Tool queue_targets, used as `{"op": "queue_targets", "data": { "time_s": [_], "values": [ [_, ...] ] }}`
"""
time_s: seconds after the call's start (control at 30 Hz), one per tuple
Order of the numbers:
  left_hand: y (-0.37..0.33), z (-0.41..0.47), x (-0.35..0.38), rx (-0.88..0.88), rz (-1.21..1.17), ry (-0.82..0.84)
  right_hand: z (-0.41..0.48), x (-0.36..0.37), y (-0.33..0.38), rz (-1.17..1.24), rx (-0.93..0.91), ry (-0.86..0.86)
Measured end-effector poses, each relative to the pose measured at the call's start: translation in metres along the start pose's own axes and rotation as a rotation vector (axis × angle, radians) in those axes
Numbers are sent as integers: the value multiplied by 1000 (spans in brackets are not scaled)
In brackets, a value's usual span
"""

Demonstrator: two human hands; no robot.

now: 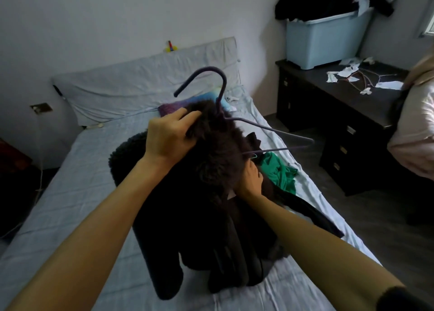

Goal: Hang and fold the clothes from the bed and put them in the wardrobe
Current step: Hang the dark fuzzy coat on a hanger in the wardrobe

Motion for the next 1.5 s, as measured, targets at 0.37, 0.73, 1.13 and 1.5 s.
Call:
{"op": "queue_targets", "data": {
  "time_s": [0.37, 0.73, 1.13, 1.5],
  "values": [
    [70, -17, -27, 80, 77, -27, 50, -111, 36, -62, -189, -291],
    [93, -2, -10, -14, 331, 19, 83, -212, 143, -201, -330, -309],
    [45, 67, 11, -376, 199, 190, 32, -187, 252, 93, -467, -453],
    [77, 63, -8, -633, -75, -160, 49, -195, 214, -97, -736, -158]
  ]
}}
Point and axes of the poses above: each hand's wrist, its own z-axis towards the middle knuckle, its own x-axis out of the palm, y = z × x, the point moved 3 cm from there along z, towards the middle knuckle, and after that the axes turned 8 degrees about z, right-handed, at the moved point
